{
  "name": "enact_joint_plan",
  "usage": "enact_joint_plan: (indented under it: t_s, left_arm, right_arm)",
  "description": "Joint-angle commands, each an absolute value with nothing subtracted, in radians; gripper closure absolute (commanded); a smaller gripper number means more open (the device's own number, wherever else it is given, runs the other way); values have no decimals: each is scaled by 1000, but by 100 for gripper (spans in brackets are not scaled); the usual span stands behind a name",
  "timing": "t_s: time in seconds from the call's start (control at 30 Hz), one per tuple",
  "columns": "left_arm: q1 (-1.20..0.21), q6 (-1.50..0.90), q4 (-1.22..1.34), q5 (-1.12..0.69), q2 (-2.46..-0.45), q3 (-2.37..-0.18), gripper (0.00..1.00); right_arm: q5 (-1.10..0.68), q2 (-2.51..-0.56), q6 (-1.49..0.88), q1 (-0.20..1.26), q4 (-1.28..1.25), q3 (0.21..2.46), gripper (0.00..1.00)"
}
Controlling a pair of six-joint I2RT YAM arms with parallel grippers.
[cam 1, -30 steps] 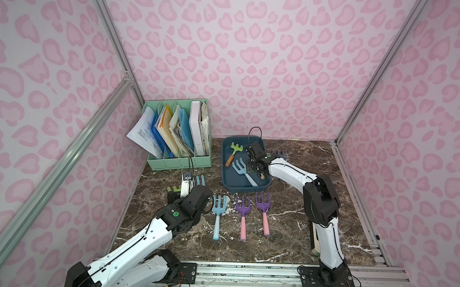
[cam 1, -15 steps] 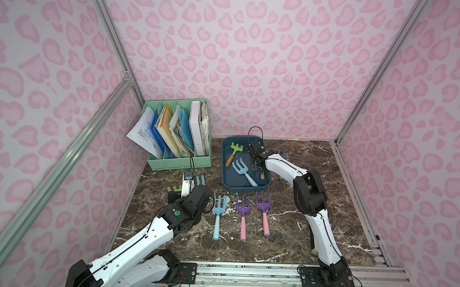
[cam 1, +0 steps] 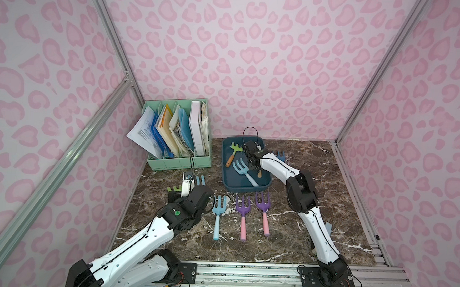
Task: Take the hand rake out of the storage box
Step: Pick up the rake from the storage box.
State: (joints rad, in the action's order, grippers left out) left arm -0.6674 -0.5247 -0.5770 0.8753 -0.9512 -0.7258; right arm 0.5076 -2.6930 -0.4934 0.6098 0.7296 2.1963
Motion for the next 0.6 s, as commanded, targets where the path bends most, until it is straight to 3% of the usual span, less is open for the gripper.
enact_joint_plan:
  t_s: [0.0,0.07,0.2,0.33,0.47,0.57]
  left_arm:
    - [-667,-534,-574,888,-949,-733,2]
    - [-667,-533,-575,888,-950,-733,2]
    - [-667,-535,-576,888,-949,-733,2]
    - [-667,-535,-576,890,-950,-734,2]
    - [-667,-537,-581,888,-948,-734,2]
    - [-667,-537,-578,887,-948,-734,2]
  right_arm:
    - [512,-2685,-497,612,771,2207,92]
    - [501,-2654,-488,621,773,2204,100]
    - [428,-2529,-457,635,742,2132,100]
    - [252,-2277,-397,620,597,1882,100]
    - [42,-2009,-261,519,462,1603,100]
    - [-112,-1916,-120,379,440,1489,100]
